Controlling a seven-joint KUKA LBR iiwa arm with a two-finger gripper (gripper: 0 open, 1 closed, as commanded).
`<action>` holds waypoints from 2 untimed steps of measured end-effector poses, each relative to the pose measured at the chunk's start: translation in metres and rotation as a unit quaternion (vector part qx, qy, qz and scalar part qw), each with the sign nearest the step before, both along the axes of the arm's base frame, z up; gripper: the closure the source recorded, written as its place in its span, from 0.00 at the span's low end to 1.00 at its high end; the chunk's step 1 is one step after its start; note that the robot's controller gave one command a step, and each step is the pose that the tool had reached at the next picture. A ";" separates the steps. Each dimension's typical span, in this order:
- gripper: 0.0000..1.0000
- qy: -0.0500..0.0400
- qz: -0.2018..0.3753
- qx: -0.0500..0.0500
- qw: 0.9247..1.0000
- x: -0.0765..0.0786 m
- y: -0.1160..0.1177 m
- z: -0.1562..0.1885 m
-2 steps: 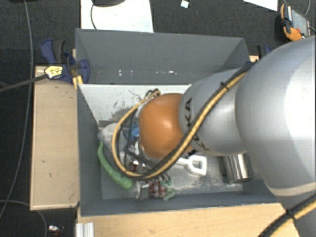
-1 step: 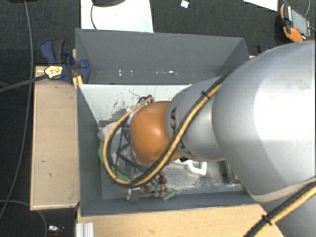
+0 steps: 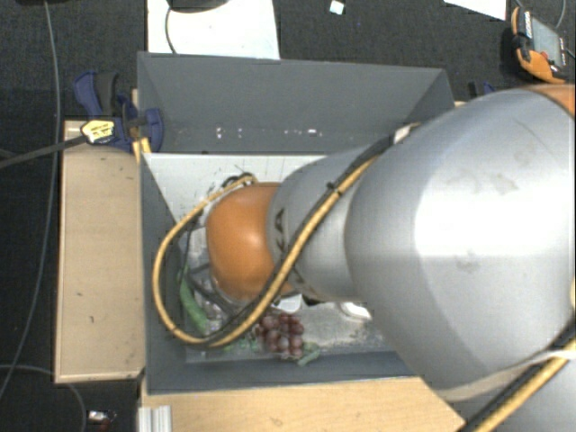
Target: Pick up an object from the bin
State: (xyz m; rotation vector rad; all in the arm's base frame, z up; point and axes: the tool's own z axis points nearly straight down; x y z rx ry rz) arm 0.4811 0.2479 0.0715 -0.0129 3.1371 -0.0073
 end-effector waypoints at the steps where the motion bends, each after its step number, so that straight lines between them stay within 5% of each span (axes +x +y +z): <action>1: 1.00 0.000 -0.001 0.000 1.000 0.000 0.000 0.000; 2: 1.00 0.003 -0.001 -0.001 1.000 -0.002 -0.001 0.037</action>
Offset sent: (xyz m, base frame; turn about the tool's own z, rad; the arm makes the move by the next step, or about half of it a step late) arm 0.0001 0.0000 0.0647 0.0008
